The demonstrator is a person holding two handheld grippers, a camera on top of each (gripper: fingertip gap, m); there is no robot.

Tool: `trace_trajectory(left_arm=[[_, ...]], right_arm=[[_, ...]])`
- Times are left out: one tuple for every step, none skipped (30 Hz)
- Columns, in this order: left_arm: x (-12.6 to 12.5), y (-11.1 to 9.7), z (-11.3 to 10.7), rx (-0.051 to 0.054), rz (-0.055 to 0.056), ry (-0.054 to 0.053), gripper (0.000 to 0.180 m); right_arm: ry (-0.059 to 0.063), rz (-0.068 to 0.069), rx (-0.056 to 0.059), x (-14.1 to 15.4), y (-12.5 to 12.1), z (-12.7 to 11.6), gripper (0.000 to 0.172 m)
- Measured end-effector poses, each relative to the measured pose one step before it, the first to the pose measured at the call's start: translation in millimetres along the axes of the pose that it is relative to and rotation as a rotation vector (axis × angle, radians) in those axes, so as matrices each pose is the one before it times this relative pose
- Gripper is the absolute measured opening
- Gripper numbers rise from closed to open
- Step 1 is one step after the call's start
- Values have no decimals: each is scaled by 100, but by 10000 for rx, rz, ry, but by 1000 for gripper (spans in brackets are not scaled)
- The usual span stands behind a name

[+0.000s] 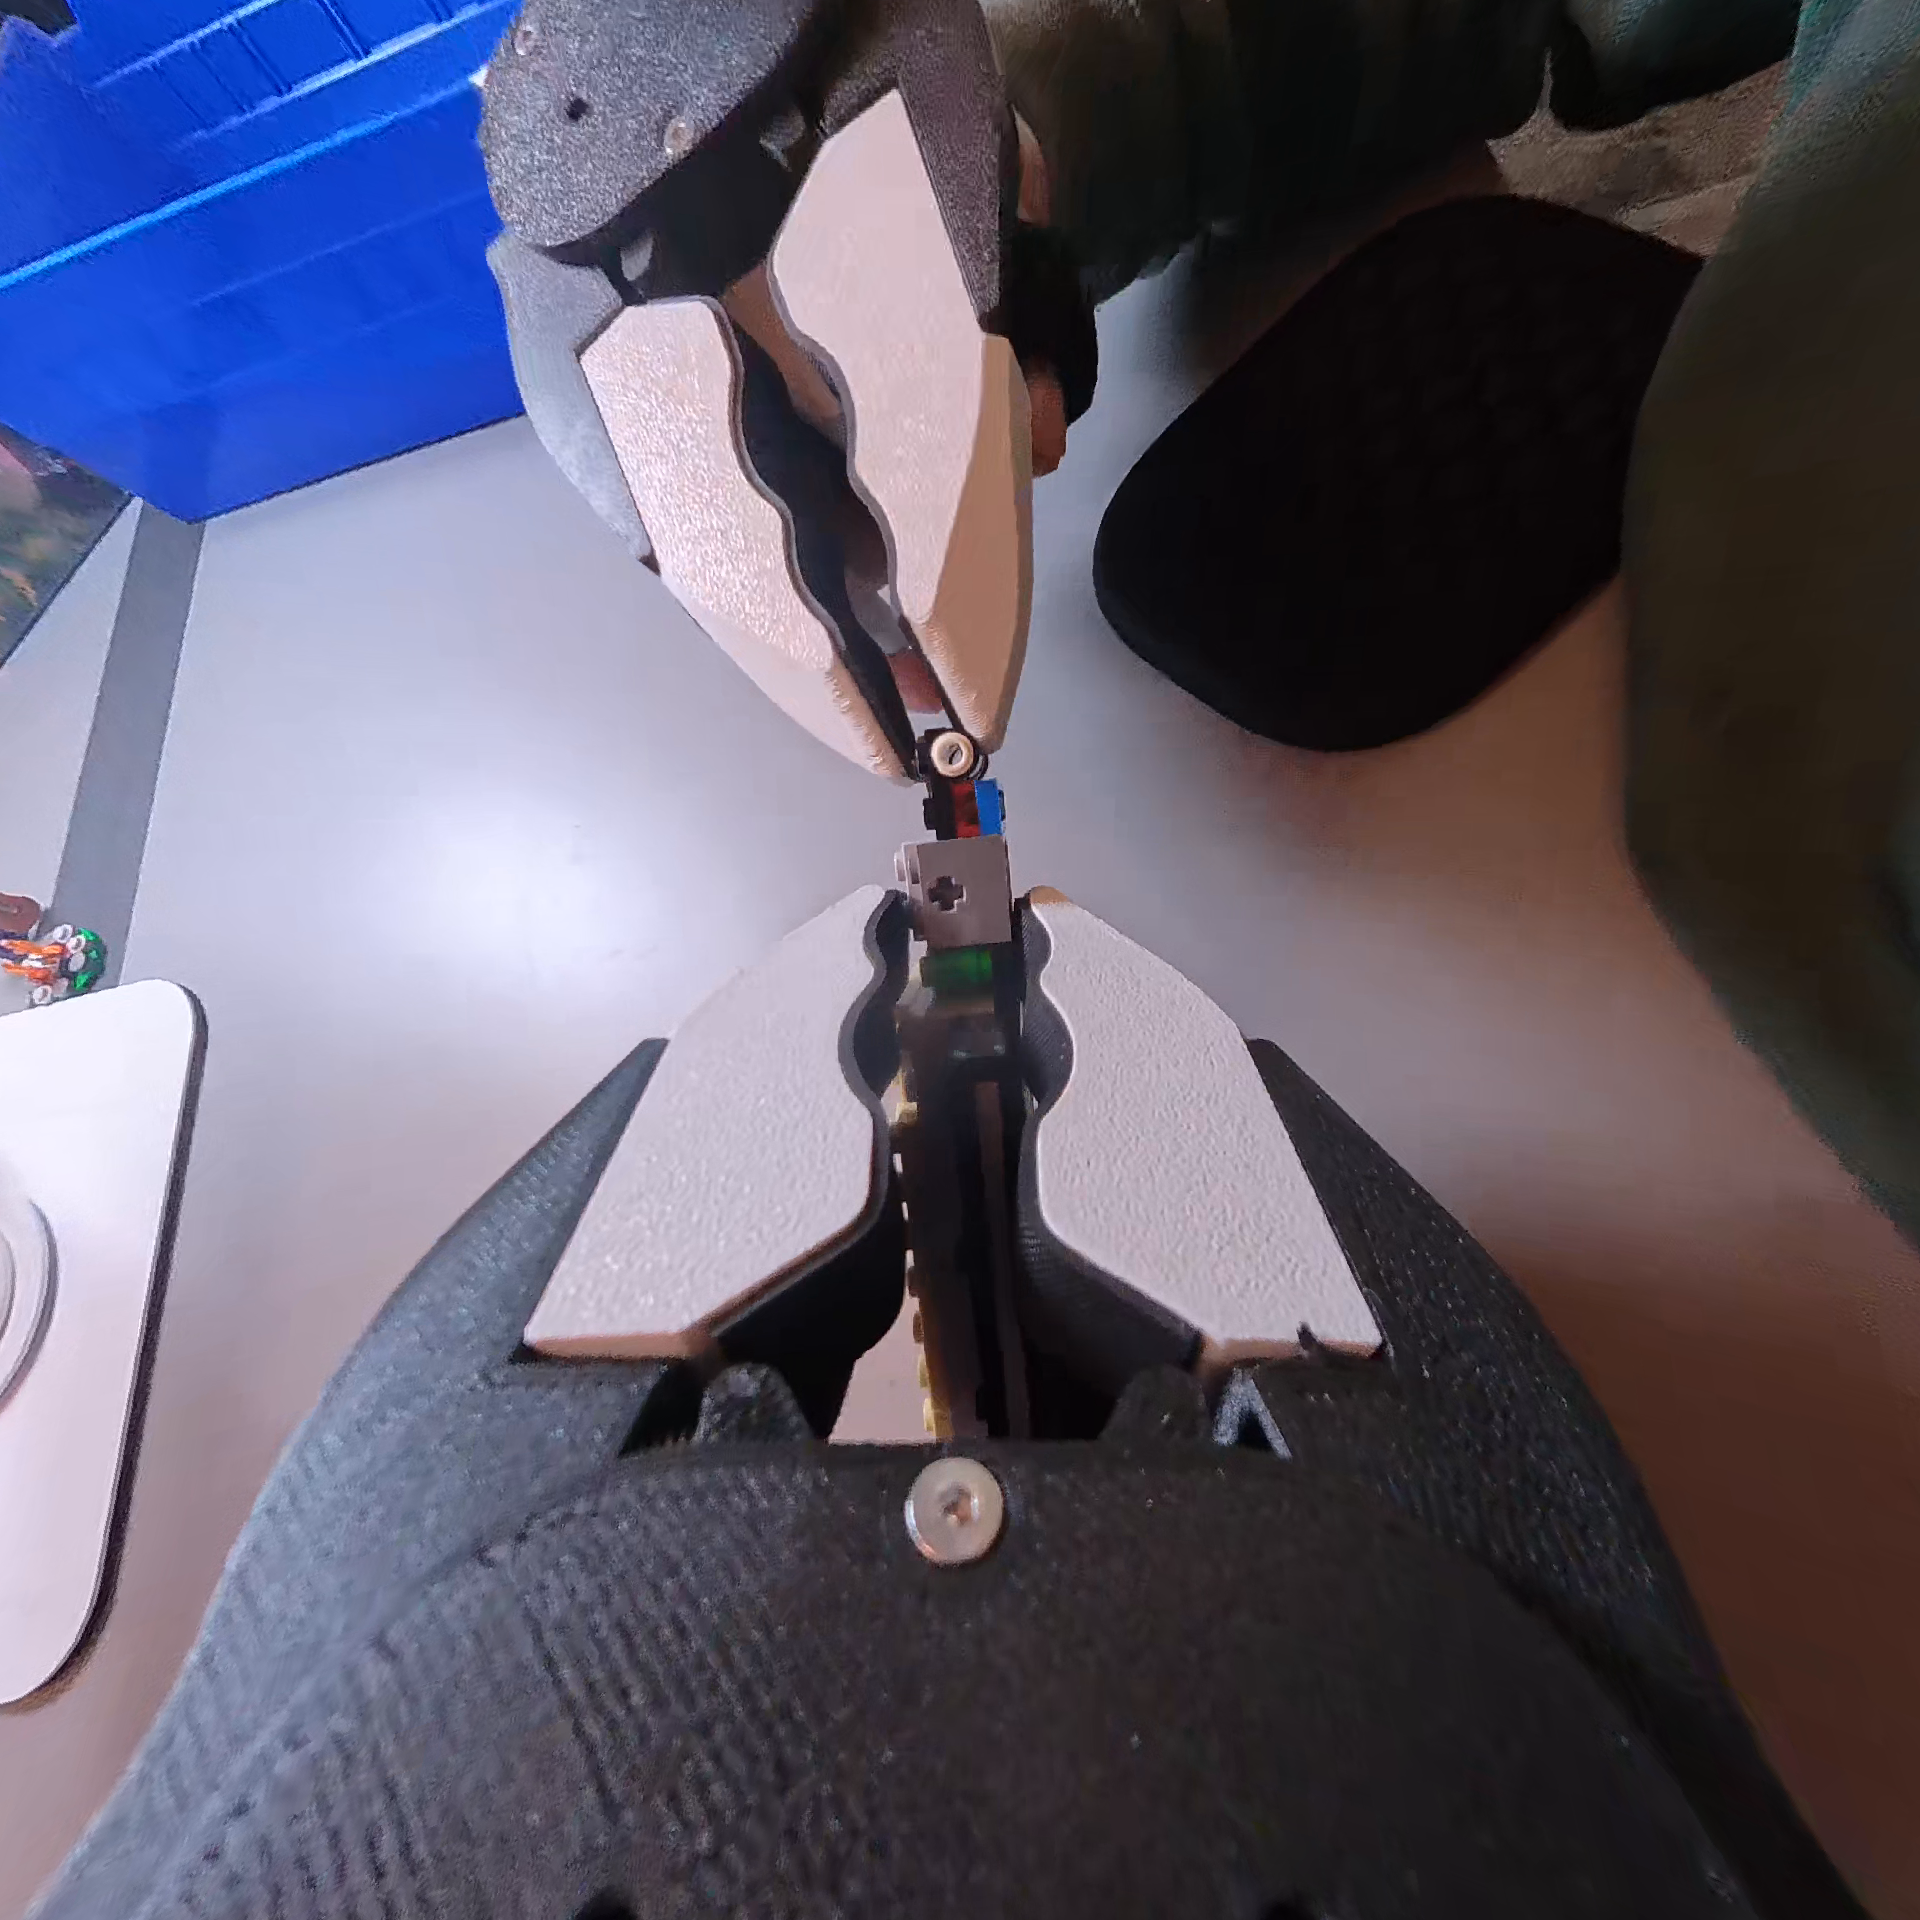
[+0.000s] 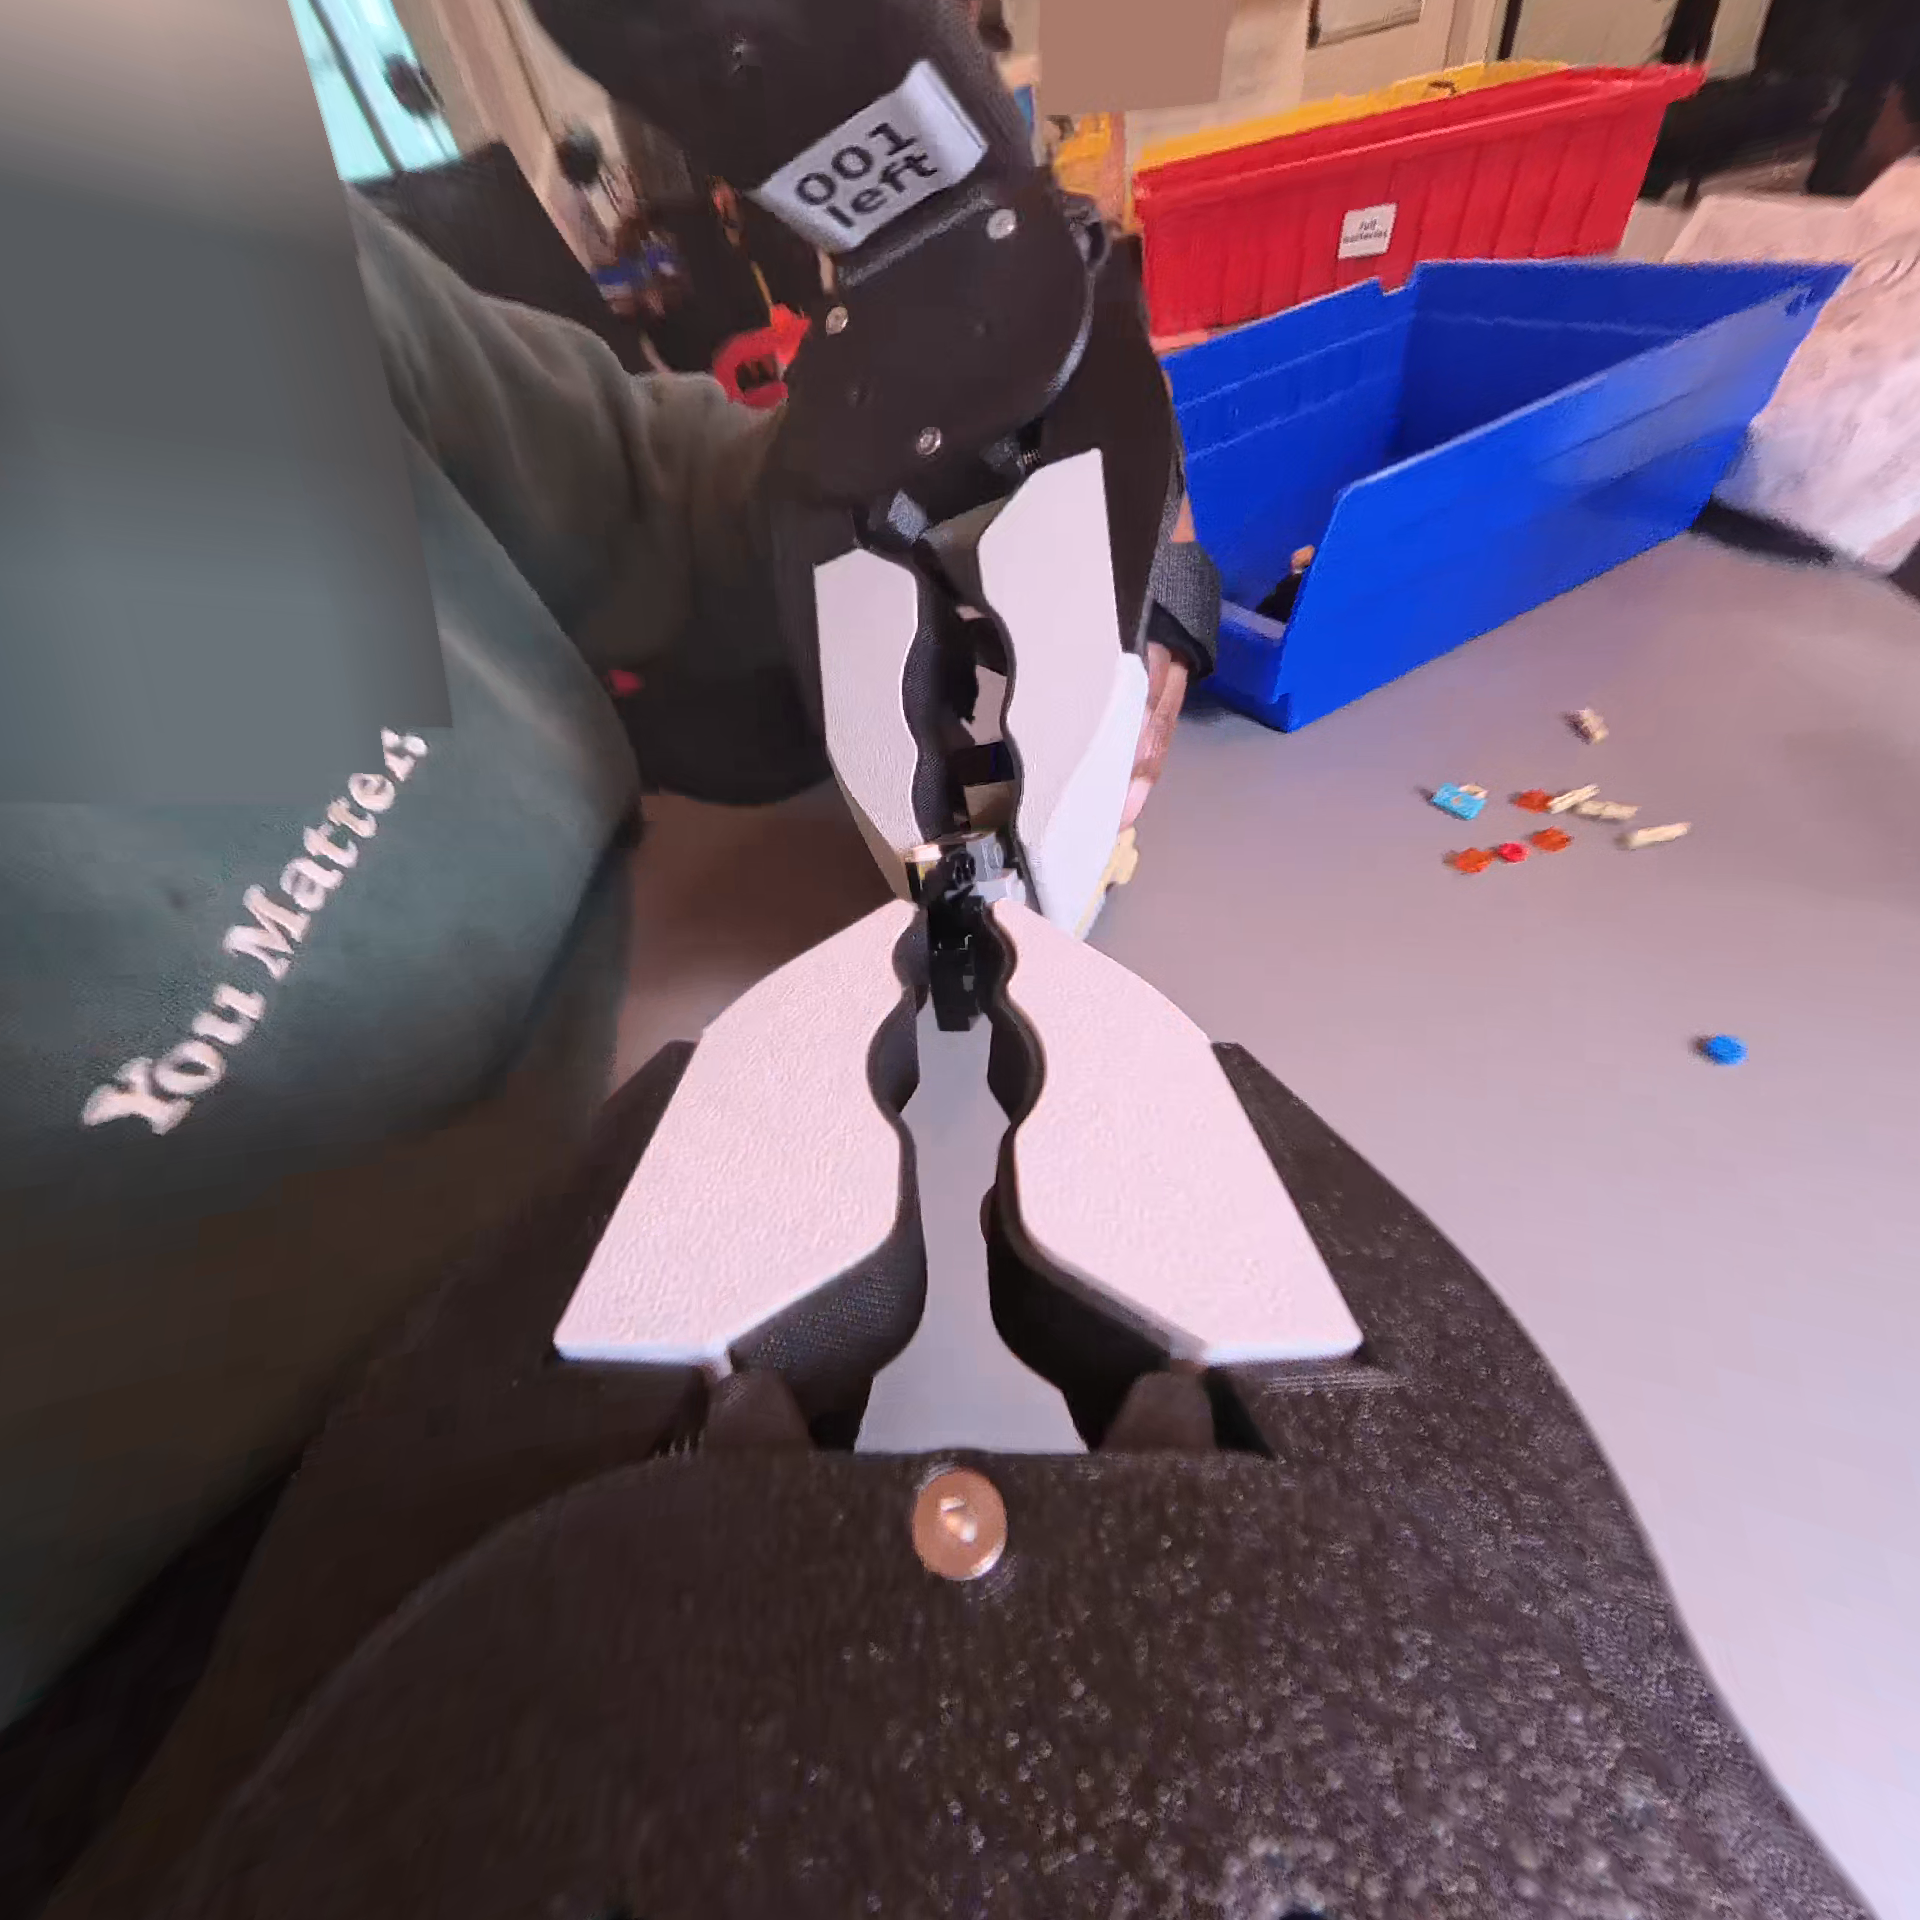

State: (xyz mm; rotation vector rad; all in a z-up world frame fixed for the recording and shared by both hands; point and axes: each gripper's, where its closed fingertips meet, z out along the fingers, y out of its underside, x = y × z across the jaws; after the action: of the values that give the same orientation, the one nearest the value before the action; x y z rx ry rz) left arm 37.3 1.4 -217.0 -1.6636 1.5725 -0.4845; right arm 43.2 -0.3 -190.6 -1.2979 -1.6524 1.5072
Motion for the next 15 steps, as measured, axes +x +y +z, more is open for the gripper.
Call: trace_trajectory(left_arm=[[-221, 349, 79, -133, 21, -152, 20], [-364, 227, -37, -1, -36, -192, 20], [-137, 81, -67, 73, -75, -37, 20], [1192, -349, -65, 253, 172, 696, 20], [823, -435, 179, 89, 170, 238, 20], [-537, 14, 88, -192, 108, -540, 20], [-952, 148, -314, -15, -141, -418, 20], [-680, 301, -465, -7, -492, 10, 19], [-265, 197, -361, 62, -195, 105, 19], [-40, 169, -140, 2, 43, 15, 19], [37, 9, 36, 17, -4, 20, 19], [114, -202, 61, 131, -92, 102, 19], [114, -165, 55, 67, -39, 83, 19], [-10, -58, 34, -22, 48, -15, 19], [-3, -66, 7, 2, 36, -6, 19]], right_arm=[[56, 222, 5, 307, 204, 84, 8], [208, 125, 56, 402, 41, 51, 8], [402, 120, 71, 701, -71, -44, 8], [762, -2, 12, 1340, -26, -351, 8], [555, 46, 187, 1308, -250, -666, 8], [-107, 125, 288, 110, -509, -595, 7], [-350, -372, -9, -975, -269, -229, 8], [-197, -597, -30, -1104, -348, 44, 8], [118, -519, 20, -553, -451, 103, 8], [390, -628, -218, -62, -70, 139, 8], [317, -657, -340, -117, 194, 215, 11], [53, -434, -224, -389, 123, 272, 30], [-52, -176, -81, -367, 22, 261, 34], [43, -18, 81, -72, -97, 182, 28], [39, 22, 66, 32, -16, 97, 22]])
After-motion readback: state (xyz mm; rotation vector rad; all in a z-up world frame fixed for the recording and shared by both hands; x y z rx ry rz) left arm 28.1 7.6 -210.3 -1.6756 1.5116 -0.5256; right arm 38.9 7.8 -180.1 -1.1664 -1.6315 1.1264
